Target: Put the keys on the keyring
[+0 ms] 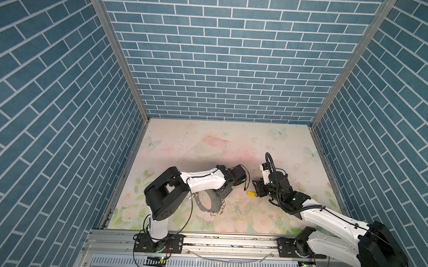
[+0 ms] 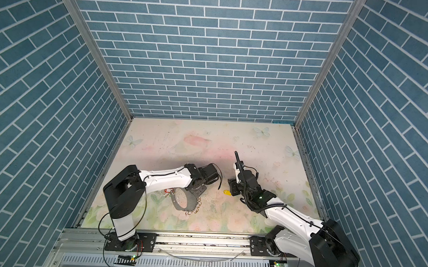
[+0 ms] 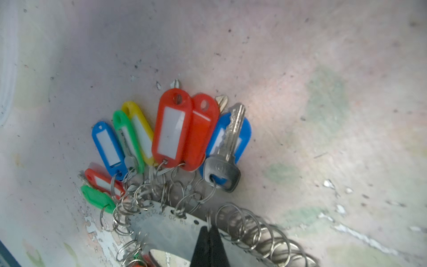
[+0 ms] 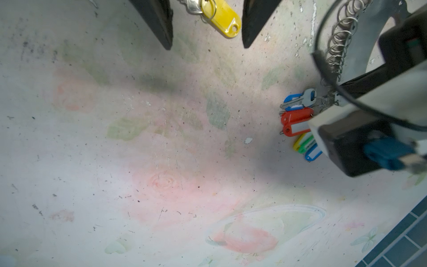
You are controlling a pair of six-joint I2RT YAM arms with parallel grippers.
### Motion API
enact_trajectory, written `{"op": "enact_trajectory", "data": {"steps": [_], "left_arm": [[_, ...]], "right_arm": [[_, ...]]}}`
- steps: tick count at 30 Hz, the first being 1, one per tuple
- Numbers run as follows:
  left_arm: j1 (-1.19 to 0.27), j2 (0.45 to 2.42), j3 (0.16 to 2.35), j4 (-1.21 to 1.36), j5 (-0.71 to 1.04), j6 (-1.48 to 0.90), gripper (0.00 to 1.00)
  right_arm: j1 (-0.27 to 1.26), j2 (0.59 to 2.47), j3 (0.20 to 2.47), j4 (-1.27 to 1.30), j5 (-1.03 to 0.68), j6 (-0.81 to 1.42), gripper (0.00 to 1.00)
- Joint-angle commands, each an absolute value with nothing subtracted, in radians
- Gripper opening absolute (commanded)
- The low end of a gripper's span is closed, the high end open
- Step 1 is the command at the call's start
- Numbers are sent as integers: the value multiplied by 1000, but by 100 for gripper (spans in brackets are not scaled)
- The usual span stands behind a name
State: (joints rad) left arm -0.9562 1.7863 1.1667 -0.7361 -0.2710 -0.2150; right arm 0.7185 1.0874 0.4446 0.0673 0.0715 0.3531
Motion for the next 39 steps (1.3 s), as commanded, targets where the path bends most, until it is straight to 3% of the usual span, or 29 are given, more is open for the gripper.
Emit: {"op": "enact_trajectory", "data": {"steps": [1,5,12,18,25,33,39], "left_arm": [[-961,1677,1113,-648,-224,-171,0],[-961,1527,997,-502,-159,-89,0],[-952,1276,764,-167,-19,94,0],[-896,1096,497,250,183,198,0],[-823,1049,453,286,407,249,0],[-804,1028,429,286,517,270,0],[-803,1031,434,270,541,283,0]], "right_arm": [[712,1115,508,9,4,289,55],[712,1158,533,57,-130,239,56],[713,1104,420,379,-402,78,55],[713,1131,495,268,-597,-122,56],[714,1172,545,257,-806,-177,51],[728,1207,571,258,-836,-229,40],[741,1233,613,180,-871,-260,25]]}}
